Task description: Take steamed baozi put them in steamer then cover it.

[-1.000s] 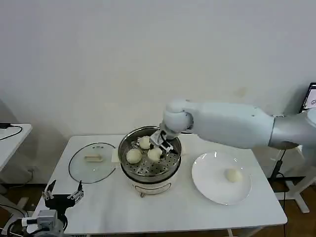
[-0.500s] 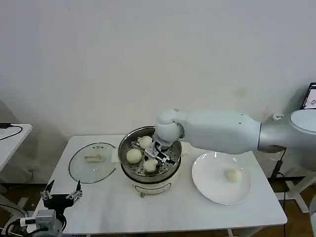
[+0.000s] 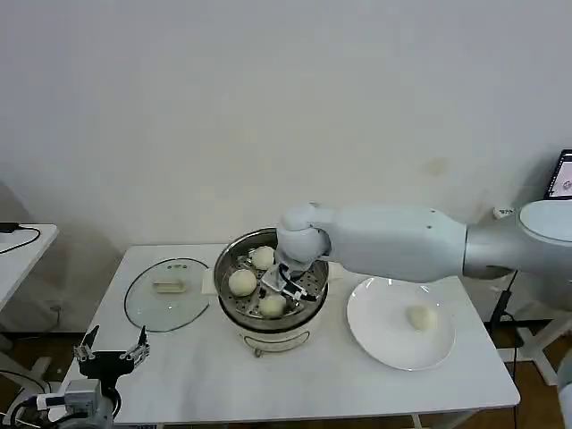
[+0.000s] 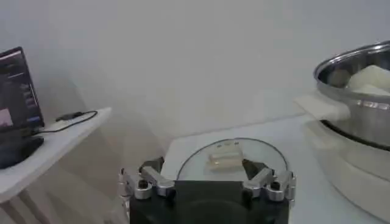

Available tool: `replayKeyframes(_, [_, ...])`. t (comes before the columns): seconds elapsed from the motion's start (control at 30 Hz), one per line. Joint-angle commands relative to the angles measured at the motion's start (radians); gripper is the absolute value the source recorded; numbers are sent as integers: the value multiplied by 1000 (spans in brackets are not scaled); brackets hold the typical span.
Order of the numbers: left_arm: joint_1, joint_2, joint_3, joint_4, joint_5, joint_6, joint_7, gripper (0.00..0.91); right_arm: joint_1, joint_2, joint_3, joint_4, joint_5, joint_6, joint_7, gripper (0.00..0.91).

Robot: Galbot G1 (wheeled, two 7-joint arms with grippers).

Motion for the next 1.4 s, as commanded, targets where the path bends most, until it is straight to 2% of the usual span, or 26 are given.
replayKeyframes(0.03, [0, 0, 1, -2, 0, 0, 1, 907, 10, -3, 9, -6, 3, 6, 15, 907])
replayKeyframes(0.23, [-6, 3, 3, -3, -1, 2, 1, 907, 42, -33, 46, -29, 32, -20, 29, 907])
replayKeyframes(0.37, [-13, 14, 10, 3, -2, 4, 1, 907, 94, -94, 81, -49, 115, -88, 39, 907])
replayKeyframes(0.53, [-21, 31, 17, 8, -4, 5, 2, 907, 128, -203, 123, -77, 133, -157, 48, 907])
replayKeyframes(0.63, [-28, 36, 25, 5, -6, 9, 3, 907, 126, -305, 153, -73, 143, -201, 45, 907])
replayKeyframes(0.8, [-33, 51, 35, 2, -11, 9, 4, 907, 113, -474, 129, -44, 106, -217, 21, 907])
replayKeyframes(0.9, [-36, 55, 41, 3, -13, 8, 4, 907, 70, -603, 119, -18, 49, -208, -1, 907])
replayKeyframes(1.07, [-36, 57, 56, 1, -8, 5, 4, 907, -99, -746, 209, 25, -37, -192, -25, 907])
replayKeyframes(1.33, [-30, 61, 65, -6, 14, 9, 9, 907, -376, -792, 445, 16, -138, -191, -18, 907])
replayKeyframes(1.4, [-25, 59, 65, -6, 20, 8, 9, 907, -431, -788, 470, 7, -159, -187, -16, 907])
